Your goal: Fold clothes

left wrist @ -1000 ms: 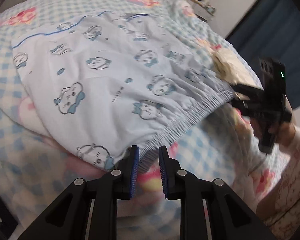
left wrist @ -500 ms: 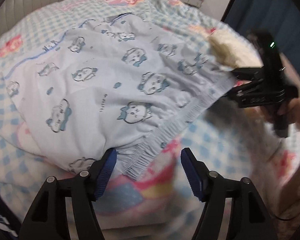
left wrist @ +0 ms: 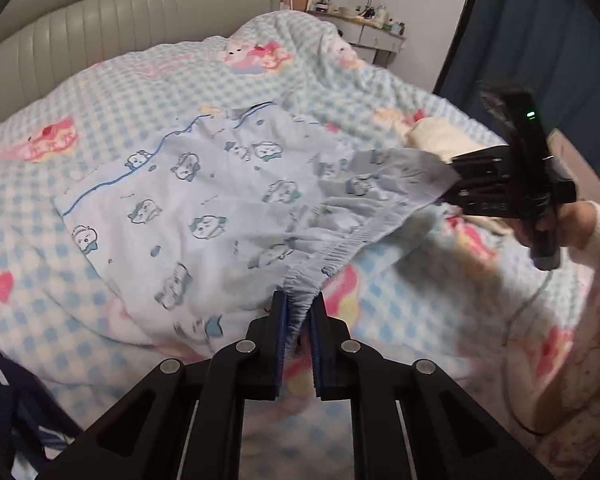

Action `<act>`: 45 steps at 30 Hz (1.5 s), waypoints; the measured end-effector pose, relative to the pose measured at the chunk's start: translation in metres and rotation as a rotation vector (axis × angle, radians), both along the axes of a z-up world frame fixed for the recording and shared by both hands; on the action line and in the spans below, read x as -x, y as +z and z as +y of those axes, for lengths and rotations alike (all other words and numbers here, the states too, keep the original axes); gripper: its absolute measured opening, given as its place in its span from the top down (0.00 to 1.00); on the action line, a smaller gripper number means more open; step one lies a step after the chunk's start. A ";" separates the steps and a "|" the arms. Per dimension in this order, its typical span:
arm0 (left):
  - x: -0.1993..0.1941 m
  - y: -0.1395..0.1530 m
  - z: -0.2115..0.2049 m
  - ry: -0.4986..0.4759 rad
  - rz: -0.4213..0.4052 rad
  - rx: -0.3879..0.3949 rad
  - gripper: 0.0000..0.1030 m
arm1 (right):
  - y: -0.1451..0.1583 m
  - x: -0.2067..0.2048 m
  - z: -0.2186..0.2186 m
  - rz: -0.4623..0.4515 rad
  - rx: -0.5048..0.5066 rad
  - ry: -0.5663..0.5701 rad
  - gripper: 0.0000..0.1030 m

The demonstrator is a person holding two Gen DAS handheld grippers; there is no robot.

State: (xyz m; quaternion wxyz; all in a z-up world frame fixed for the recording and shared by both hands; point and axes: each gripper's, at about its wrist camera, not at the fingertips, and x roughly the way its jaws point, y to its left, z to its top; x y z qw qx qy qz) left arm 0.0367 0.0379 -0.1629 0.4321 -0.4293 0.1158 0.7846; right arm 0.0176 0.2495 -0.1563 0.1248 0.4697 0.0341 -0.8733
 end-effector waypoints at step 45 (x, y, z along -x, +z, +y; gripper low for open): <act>0.172 -0.092 0.016 0.105 0.056 0.400 0.90 | -0.067 0.164 0.068 -0.057 -0.105 -0.227 0.71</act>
